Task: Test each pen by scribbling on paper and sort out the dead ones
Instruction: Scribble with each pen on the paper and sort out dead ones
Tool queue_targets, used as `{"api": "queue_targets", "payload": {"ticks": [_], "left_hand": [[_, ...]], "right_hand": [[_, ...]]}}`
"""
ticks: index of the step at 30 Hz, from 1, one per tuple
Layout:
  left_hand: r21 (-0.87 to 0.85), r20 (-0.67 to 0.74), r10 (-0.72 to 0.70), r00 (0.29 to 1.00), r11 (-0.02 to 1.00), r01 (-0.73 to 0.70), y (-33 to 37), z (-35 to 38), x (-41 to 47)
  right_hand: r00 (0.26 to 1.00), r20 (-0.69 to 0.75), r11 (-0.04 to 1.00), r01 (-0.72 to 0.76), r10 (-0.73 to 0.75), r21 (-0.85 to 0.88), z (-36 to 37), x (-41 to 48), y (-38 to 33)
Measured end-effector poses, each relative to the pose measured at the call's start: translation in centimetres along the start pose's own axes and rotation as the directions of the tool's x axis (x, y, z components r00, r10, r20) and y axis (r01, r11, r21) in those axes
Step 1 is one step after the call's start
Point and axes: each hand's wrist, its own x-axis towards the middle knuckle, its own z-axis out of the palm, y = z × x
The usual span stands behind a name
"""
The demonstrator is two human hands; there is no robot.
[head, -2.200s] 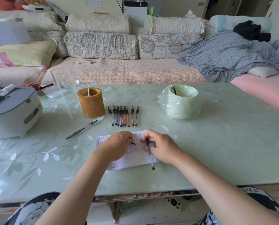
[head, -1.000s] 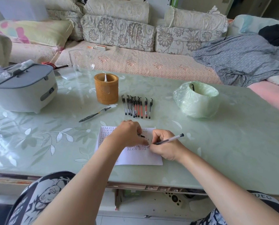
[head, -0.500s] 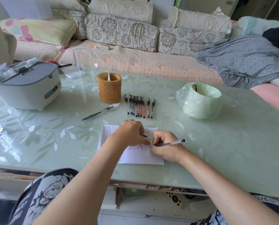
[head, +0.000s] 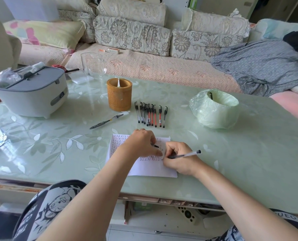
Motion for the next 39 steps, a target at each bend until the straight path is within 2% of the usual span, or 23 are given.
{"api": "queue_targets", "payload": {"ticks": [14,35,37,39], "left_hand": [[-0.005,-0.005,-0.002,1.0,1.0,0.002,-0.07,0.14,-0.01],[-0.014,-0.001,-0.008,1.0,1.0,0.008,-0.12,0.09,-0.13],[-0.006,0.001,-0.005,1.0,1.0,0.005,-0.13,0.08,-0.15],[-0.007,0.005,0.003,1.0,1.0,-0.003,-0.15,-0.01,-0.11]], "right_hand": [[0.999,-0.037,1.0,0.015,-0.015,-0.021,0.04,-0.13,-0.34],[1.0,0.008,1.0,0.009,-0.009,0.023,-0.01,-0.29,-0.72],[1.0,-0.012,0.999,0.009,-0.009,0.048,-0.11,-0.25,-0.72],[0.998,-0.058,0.989,-0.014,0.023,0.146,-0.32,-0.23,-0.76]]}}
